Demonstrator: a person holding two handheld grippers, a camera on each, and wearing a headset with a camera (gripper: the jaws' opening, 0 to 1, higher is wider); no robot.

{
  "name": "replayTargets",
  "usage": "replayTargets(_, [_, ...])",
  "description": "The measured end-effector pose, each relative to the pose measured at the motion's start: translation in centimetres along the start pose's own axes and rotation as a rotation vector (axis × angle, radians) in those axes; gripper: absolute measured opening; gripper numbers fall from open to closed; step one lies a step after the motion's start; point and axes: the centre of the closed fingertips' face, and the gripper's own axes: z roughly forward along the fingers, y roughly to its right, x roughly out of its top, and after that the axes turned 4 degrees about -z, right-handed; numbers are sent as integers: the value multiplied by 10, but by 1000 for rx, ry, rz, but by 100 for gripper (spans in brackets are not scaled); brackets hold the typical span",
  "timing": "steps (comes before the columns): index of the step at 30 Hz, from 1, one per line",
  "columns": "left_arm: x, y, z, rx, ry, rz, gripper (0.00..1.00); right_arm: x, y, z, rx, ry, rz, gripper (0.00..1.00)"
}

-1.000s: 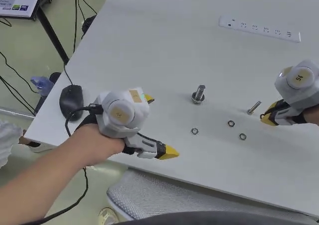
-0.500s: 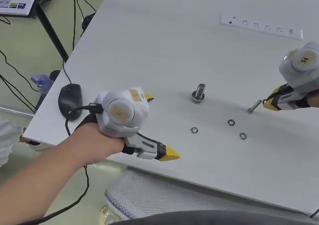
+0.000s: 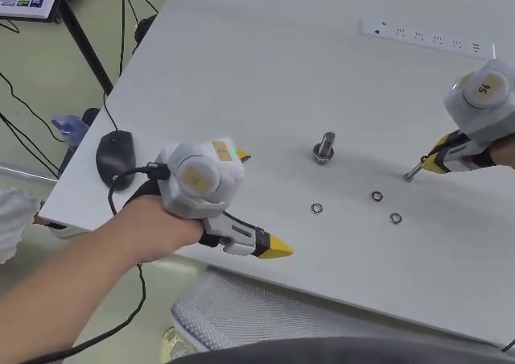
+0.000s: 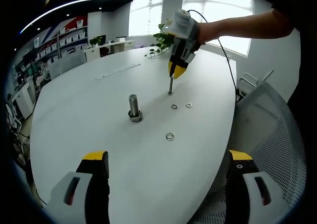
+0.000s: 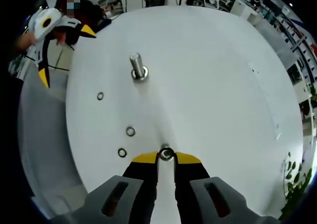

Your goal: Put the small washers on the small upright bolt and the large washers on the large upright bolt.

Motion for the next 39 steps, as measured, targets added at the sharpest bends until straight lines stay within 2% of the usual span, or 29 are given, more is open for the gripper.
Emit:
replayTargets(12, [1, -2, 0, 3, 2, -5, 97, 0, -1, 4, 4, -16, -10, 12])
replayTargets(22, [-2, -3, 1, 3, 0, -16, 95, -2, -5, 14, 17, -38, -30, 12])
replayTargets(39, [-6, -3, -1, 4, -11, -28, 92, -9, -8, 41, 39, -76, -75, 13])
